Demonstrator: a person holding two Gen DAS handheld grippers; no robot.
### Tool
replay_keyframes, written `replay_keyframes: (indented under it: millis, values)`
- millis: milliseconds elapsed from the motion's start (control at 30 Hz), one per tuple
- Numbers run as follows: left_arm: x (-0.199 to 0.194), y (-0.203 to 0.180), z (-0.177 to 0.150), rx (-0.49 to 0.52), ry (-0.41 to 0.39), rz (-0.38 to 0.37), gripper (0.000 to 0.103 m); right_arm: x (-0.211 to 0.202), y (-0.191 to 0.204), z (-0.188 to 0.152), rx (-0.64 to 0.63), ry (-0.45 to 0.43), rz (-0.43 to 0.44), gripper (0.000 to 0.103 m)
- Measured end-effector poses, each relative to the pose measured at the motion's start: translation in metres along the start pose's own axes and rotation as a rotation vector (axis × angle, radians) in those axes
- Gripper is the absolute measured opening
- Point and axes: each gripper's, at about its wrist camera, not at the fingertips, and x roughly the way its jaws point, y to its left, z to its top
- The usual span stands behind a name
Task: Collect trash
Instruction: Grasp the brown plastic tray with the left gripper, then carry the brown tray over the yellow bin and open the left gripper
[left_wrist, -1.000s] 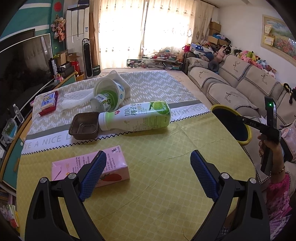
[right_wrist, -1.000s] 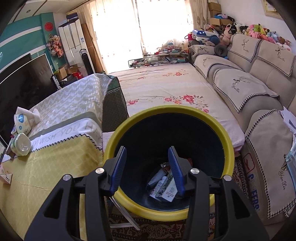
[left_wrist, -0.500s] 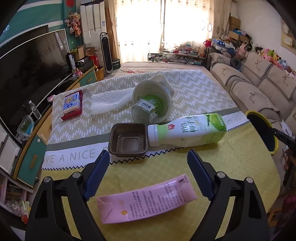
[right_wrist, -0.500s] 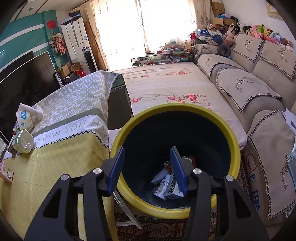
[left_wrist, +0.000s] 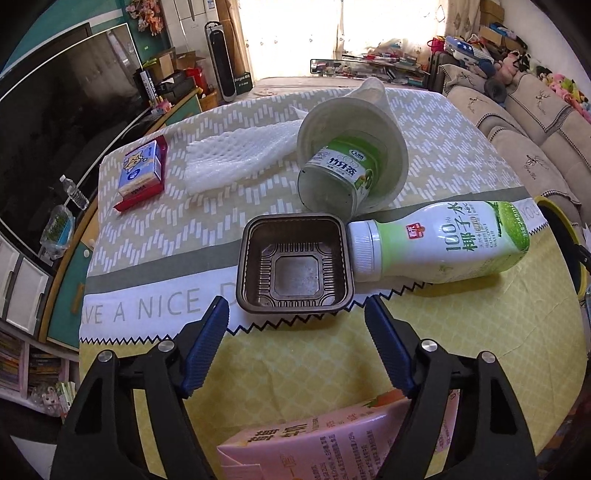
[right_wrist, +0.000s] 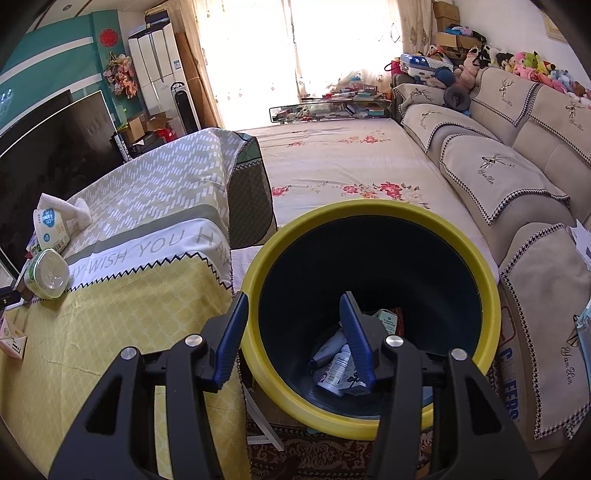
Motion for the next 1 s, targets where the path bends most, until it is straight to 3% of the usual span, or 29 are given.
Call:
replay_keyframes:
  millis: [567, 767, 1000]
  values:
    - [0.032, 0.002, 0.028, 0.051, 0.075, 0.018, 0.069, 0.011, 0.006, 0.001, -0.001, 0.028, 0.013, 0.05]
    - [0.024, 0.006, 0.024, 0.039, 0.042, 0.013, 0.068, 0.008, 0.008, 0.002, -0.001, 0.025, 0.023, 0.05]
    - [-0.015, 0.004, 0.007, 0.039, -0.021, 0.018, 0.068, 0.004, 0.012, 0.001, -0.007, 0.019, 0.04, 0.05]
